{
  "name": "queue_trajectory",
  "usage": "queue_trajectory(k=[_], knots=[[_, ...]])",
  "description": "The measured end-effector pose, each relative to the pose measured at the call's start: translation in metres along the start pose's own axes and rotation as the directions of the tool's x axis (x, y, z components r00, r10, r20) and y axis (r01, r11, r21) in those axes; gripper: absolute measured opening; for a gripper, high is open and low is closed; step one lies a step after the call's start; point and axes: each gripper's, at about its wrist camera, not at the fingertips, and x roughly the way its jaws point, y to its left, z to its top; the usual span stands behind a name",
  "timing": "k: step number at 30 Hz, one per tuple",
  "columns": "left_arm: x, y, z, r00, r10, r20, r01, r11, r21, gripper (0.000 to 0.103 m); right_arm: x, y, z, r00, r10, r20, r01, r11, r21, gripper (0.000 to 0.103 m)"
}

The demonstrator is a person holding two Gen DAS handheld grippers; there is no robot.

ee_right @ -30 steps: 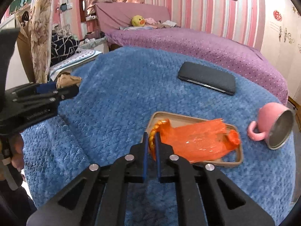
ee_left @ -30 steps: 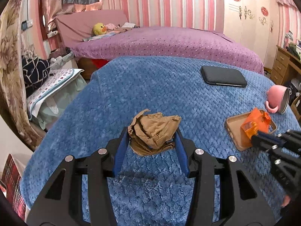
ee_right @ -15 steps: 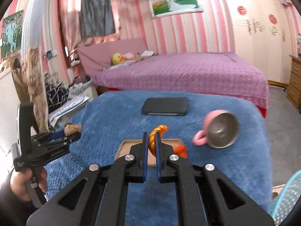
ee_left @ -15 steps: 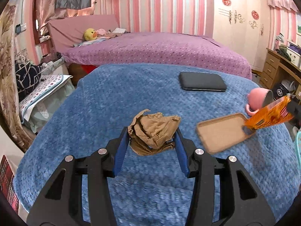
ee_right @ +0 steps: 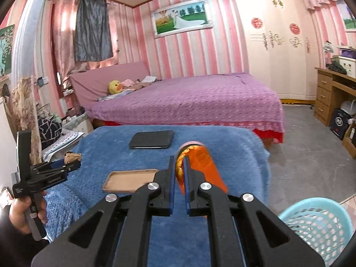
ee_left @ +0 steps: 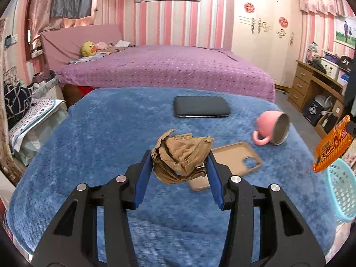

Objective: Collect trash
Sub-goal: 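Carry the cloth and wrapper over the basket and release both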

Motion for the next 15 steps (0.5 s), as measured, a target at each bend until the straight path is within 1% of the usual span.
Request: queue_trajectory(k=[3, 7, 10, 15], knots=[[-0.007, -0.026, 0.001, 0.999, -0.029, 0.013, 0.029, 0.999, 0.029, 0.046, -0.015, -0.021, 0.001, 0.999, -0.034, 0.016, 0.034, 0.999, 0.018, 0.007], [-0.014, -0.073, -0.002, 0.996, -0.09, 0.019, 0.088, 0.993, 0.079, 0.046, -0.042, -0.051, 0.001, 0.997, -0.07, 0.039, 0.068, 0.996, 0.056, 0.007], [-0.018, -0.111, -0.006, 0.991, -0.129, 0.023, 0.125, 0.983, 0.136, 0.046, -0.061, -0.074, -0.001, 0.994, -0.101, 0.049, 0.097, 0.992, 0.075, 0.007], [-0.02, -0.172, -0.018, 0.979, -0.204, 0.002, 0.199, 0.961, 0.19, 0.046, -0.085, -0.119, -0.013, 0.986, -0.164, 0.031, 0.16, 0.981, 0.11, 0.007]])
